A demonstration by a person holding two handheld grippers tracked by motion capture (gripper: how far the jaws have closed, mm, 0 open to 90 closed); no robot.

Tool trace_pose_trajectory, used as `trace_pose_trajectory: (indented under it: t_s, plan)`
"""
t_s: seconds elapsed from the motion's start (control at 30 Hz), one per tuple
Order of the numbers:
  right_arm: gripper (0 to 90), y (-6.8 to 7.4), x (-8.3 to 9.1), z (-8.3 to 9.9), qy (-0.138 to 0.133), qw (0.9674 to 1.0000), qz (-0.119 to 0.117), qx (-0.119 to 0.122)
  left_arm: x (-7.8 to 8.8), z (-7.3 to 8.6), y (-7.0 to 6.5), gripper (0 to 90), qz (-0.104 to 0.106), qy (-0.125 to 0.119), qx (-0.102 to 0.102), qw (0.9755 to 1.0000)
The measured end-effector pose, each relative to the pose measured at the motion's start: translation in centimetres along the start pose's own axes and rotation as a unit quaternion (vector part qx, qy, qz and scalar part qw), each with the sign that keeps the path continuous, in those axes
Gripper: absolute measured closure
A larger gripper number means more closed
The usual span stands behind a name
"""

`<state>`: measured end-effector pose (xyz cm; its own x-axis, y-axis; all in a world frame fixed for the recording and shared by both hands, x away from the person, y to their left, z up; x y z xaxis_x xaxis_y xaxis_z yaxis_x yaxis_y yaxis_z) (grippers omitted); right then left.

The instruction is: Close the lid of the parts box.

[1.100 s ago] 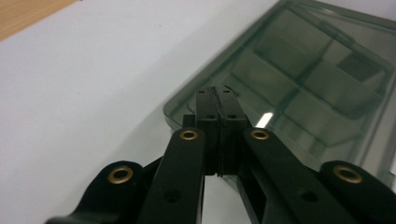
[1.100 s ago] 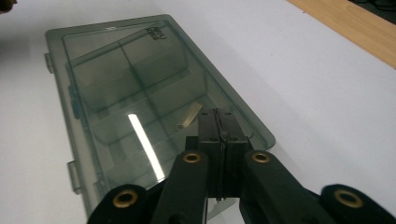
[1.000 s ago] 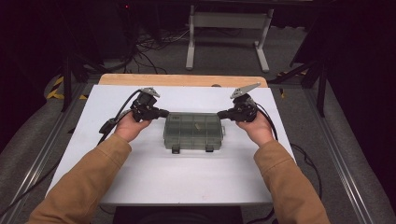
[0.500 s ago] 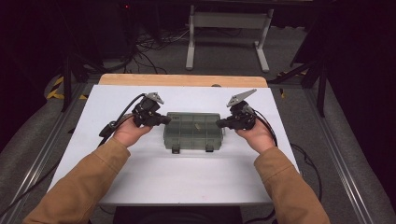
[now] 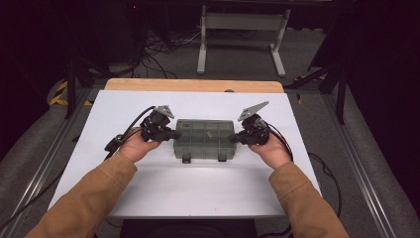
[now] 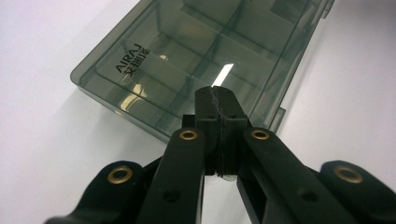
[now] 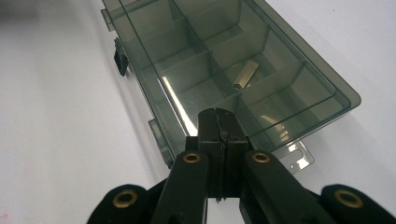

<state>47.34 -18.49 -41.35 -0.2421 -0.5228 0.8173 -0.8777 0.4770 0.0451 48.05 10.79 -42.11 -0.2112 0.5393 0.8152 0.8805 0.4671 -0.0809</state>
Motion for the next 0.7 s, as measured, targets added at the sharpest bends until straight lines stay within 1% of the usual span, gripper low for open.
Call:
trace_pose_trajectory:
  t_s: [0.27, 0.43, 0.7]
  plan:
    - [89.9, 0.2, -0.5, 0.3, 0.009, 0.9999, -0.002, -0.005, -0.5, 0.4, -0.2, 89.6, 0.0, 0.004, -0.001, 1.0]
    - [89.9, 0.2, -0.7, 0.3, 0.015, 0.9999, -0.001, -0.004, -0.6, 0.5, -0.1, 89.5, 0.001, 0.007, -0.002, 1.0]
    - [89.5, 0.3, -1.2, 0.8, 0.018, 0.9998, 0.0, -0.003, -1.0, 0.8, 0.0, 89.0, -0.002, 0.014, 0.001, 0.9999]
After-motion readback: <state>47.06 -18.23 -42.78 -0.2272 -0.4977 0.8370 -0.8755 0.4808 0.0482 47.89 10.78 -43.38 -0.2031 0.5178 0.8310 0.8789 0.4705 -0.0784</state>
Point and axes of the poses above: each handheld gripper's, and its own axes: x roughly backward along the jaws, z roughly out of its underside, y roughly to its left, the point moved 3 cm from there along -x, roughly forward along the jaws, and after that the axes turned 6 degrees about y, right-handed, at the moved point
